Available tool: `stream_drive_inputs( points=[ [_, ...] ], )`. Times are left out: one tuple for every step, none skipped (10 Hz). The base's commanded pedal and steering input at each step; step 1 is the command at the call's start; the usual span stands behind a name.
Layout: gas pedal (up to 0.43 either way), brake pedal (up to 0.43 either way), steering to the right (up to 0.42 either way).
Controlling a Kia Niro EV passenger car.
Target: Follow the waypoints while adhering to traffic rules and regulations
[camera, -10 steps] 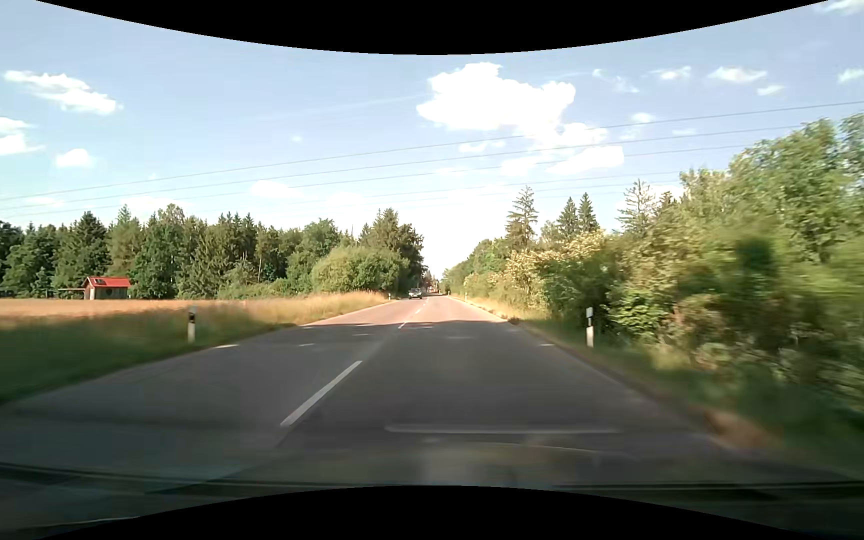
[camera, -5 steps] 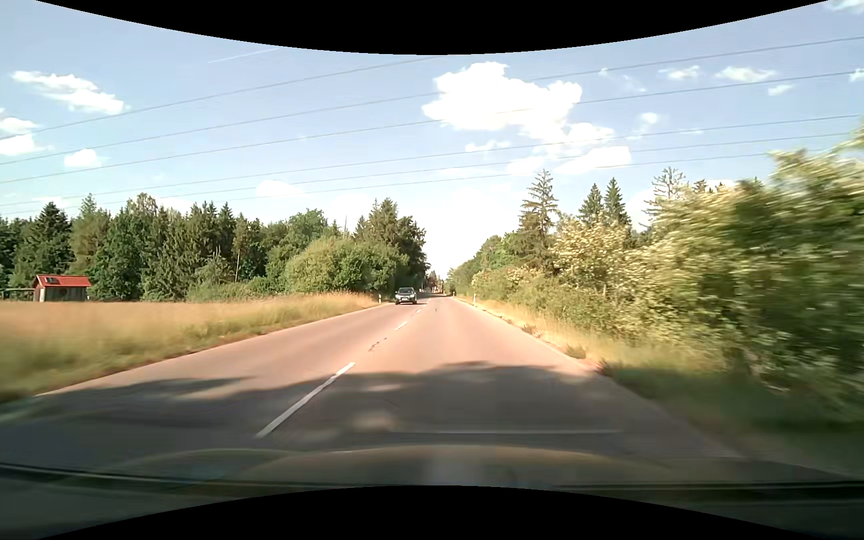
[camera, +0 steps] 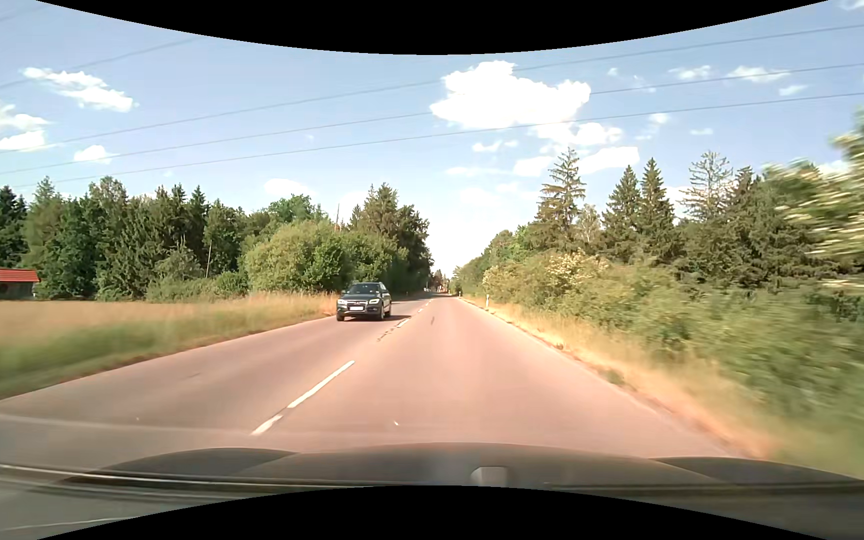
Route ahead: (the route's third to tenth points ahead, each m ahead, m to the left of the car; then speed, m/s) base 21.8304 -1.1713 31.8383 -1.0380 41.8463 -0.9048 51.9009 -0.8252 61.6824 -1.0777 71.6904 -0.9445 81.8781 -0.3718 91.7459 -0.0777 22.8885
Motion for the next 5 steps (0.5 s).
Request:
stream_drive_inputs(
  points=[
    [0.0,0.043,-0.005],
    [0.0,0.055,-0.005],
    [0.0,0.061,-0.005],
    [0.0,0.098,-0.005],
    [0.0,0.146,-0.005]
  ],
)
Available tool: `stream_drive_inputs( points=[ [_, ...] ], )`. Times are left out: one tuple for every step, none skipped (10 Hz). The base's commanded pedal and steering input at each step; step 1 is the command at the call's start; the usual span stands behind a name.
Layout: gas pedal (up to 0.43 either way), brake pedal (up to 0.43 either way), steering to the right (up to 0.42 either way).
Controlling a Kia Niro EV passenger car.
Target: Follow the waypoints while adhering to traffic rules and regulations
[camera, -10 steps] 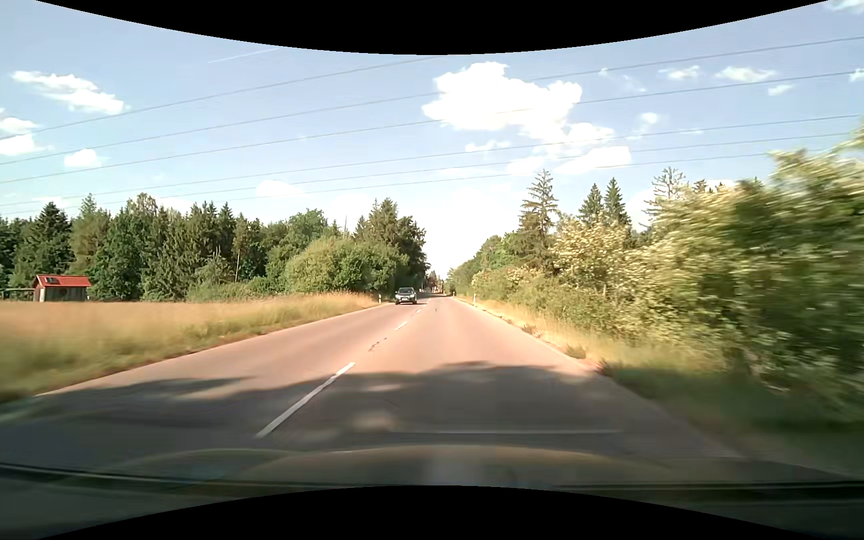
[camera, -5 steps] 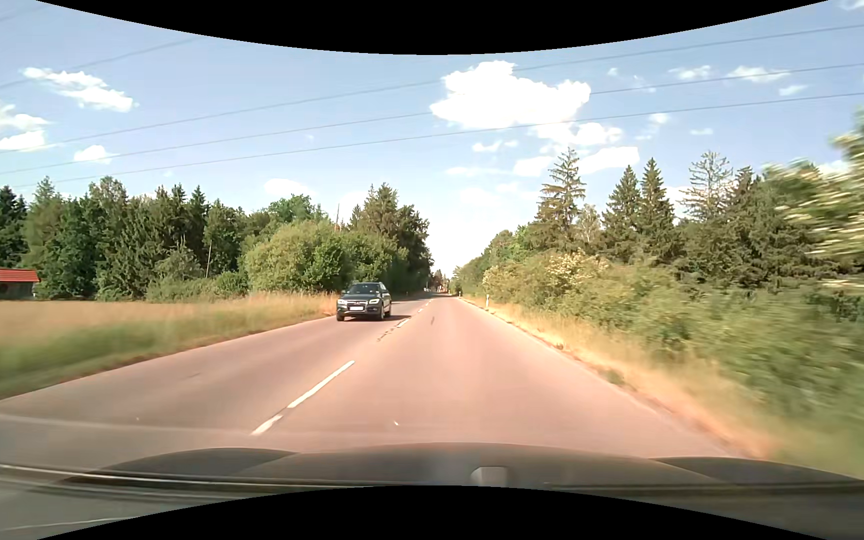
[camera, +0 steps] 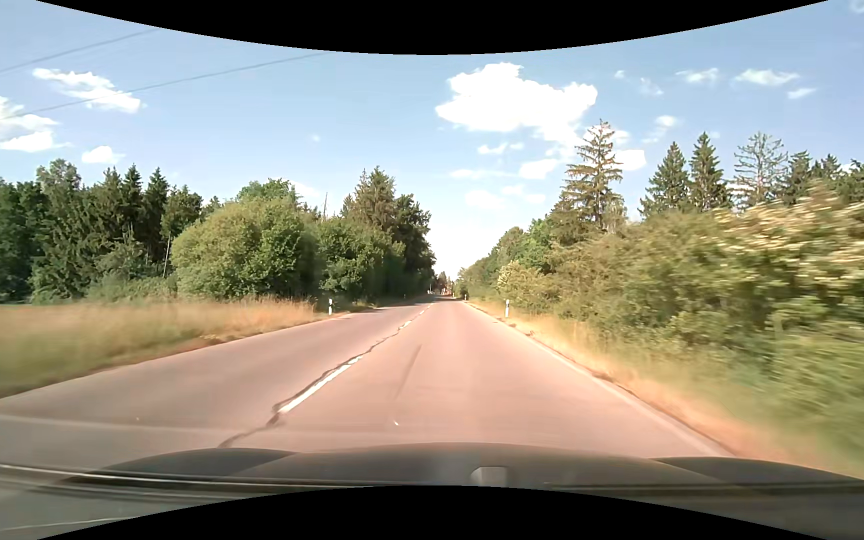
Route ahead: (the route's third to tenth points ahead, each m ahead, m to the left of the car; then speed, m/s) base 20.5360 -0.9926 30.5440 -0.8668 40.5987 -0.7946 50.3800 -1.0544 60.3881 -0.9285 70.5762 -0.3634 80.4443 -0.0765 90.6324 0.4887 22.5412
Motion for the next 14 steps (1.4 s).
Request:
stream_drive_inputs(
  points=[
    [0.0,0.134,-0.004],
    [0.0,0.11,-0.004],
    [0.0,0.11,-0.004],
    [0.0,0.098,-0.004],
    [0.0,0.091,-0.004],
    [0.0,0.098,-0.004],
    [0.0,0.098,-0.004],
    [0.0,0.098,-0.004],
    [0.0,0.104,-0.004],
    [0.0,0.098,-0.003],
    [0.0,0.085,-0.001],
    [0.0,0.085,0.0],
    [0.0,0.085,0.0],
    [0.0,0.085,0.0]
  ],
)
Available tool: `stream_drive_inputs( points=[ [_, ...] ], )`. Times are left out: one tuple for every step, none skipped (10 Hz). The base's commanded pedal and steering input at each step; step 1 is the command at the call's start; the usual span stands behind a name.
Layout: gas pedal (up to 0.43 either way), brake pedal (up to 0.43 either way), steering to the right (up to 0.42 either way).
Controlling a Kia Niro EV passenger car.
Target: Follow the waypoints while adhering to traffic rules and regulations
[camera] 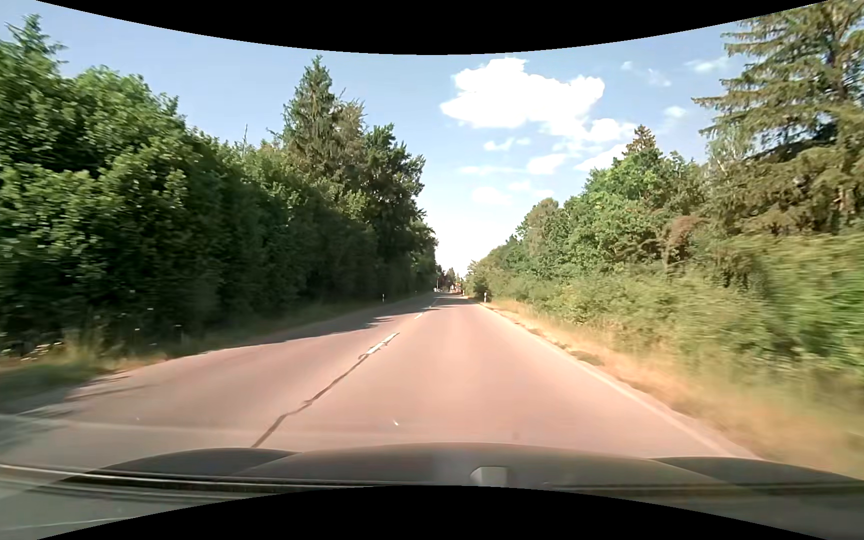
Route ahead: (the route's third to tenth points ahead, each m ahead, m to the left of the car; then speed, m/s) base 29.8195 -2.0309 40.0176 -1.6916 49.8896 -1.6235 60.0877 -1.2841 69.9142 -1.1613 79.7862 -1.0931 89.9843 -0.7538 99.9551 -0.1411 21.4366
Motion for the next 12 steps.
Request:
stream_drive_inputs(
  points=[
    [0.0,0.085,0.0],
    [0.0,0.091,0.001],
    [0.0,0.122,0.001],
    [0.0,0.134,-0.001],
    [0.0,0.134,-0.001],
    [0.0,0.152,-0.001],
    [0.0,0.171,-0.001],
    [0.0,0.177,-0.001],
    [0.0,0.201,0.0],
    [0.0,0.232,-0.001],
    [0.0,0.226,0.0],
    [0.0,0.195,0.0]
  ],
)
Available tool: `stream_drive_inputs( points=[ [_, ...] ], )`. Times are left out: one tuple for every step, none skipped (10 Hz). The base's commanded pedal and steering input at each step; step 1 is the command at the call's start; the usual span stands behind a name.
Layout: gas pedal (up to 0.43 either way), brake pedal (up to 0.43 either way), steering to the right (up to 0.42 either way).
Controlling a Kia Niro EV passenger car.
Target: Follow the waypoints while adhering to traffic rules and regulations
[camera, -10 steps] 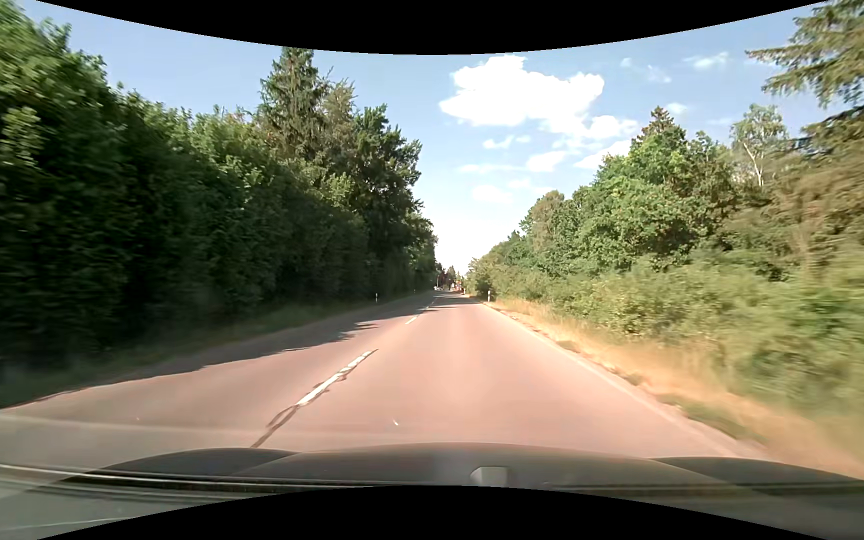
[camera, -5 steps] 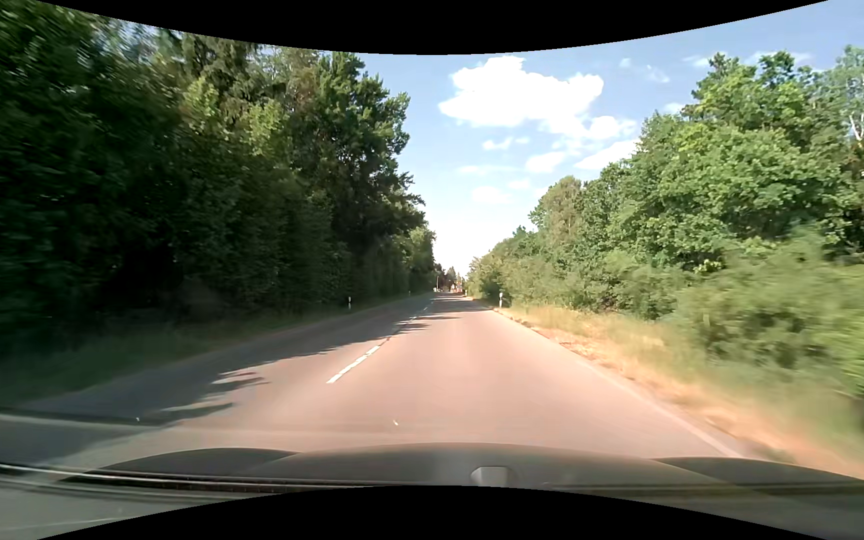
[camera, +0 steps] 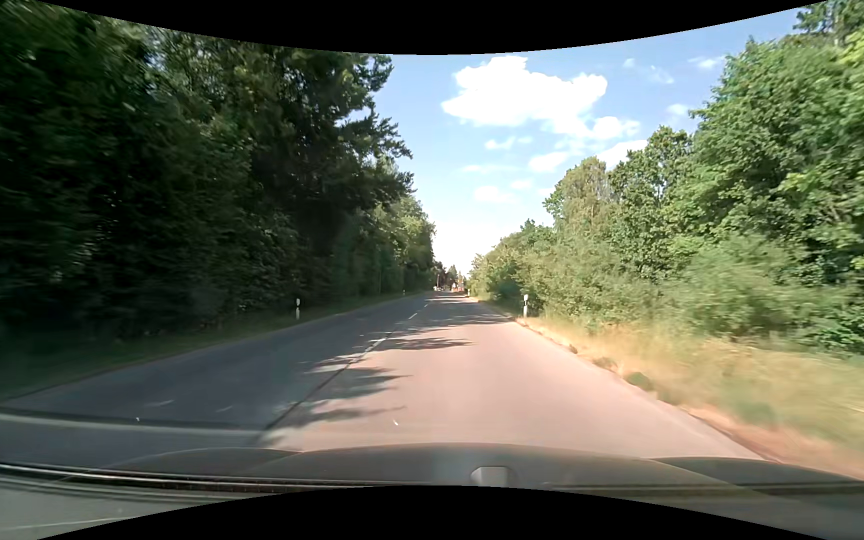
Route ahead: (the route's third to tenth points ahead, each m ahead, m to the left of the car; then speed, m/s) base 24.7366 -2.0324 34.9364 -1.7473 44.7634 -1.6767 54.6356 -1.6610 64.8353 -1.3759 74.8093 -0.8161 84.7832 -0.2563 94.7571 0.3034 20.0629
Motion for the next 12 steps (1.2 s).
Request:
stream_drive_inputs(
  points=[
    [0.0,0.201,-0.001],
    [0.0,0.207,-0.001],
    [0.0,0.207,-0.002],
    [0.0,0.207,-0.001],
    [0.0,0.207,-0.001],
    [0.0,0.207,-0.001],
    [0.0,0.207,-0.001],
    [0.0,0.207,-0.001],
    [0.0,0.207,-0.001],
    [0.0,0.207,-0.001],
    [0.0,0.207,-0.002],
    [0.0,0.213,-0.002]
  ],
)
